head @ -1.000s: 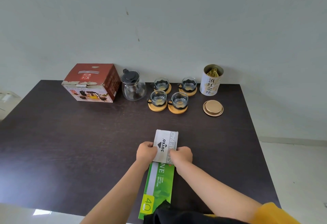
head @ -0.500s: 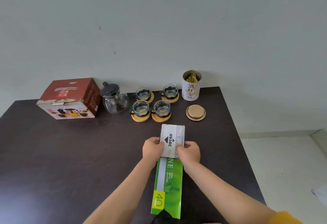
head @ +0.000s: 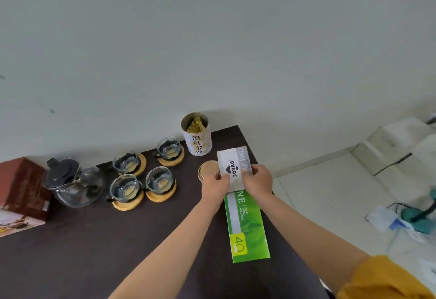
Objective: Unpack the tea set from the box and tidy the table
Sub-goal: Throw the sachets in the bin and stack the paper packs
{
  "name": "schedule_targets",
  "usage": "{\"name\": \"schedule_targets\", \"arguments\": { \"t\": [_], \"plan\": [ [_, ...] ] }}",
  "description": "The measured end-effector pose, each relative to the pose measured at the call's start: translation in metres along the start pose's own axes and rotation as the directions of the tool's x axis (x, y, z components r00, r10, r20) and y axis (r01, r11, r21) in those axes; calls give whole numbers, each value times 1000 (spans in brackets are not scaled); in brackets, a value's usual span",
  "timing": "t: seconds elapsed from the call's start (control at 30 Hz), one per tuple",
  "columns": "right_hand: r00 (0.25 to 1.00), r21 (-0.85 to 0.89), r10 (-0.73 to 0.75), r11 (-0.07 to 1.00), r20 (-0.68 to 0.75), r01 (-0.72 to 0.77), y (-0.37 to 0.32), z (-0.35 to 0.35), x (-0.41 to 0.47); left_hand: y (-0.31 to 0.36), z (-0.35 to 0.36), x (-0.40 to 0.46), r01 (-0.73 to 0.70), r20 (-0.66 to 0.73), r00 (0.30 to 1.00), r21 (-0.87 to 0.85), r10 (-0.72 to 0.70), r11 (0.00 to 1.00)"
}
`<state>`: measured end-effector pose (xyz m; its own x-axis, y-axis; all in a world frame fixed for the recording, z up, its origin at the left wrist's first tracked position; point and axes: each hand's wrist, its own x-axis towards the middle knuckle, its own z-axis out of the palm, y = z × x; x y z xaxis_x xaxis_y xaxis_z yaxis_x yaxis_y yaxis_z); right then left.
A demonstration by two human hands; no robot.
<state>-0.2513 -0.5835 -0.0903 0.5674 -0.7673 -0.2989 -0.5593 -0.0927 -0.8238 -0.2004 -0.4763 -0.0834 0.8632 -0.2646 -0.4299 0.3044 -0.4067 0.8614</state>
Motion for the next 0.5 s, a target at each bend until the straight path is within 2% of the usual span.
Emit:
{"name": "schedule_targets", "arguments": {
  "t": [0.23,0.33,0.4,0.5],
  "plan": [
    [998,-68,-48,996,35,50,-29,6,73,24,17,67,-58,2,998,71,58,996],
    [997,-67,-53,996,63,57,-39,12,93,30,22,86,-57,14,998,29,57,998],
    [995,-79,-57,995,81,64,-42,17,104,34,25,96,-64,44,997,-21,65,998],
    [992,-74,-39,996,118,48,-46,22,115,44,27,102,-115,93,989,47,111,992]
  ]
}}
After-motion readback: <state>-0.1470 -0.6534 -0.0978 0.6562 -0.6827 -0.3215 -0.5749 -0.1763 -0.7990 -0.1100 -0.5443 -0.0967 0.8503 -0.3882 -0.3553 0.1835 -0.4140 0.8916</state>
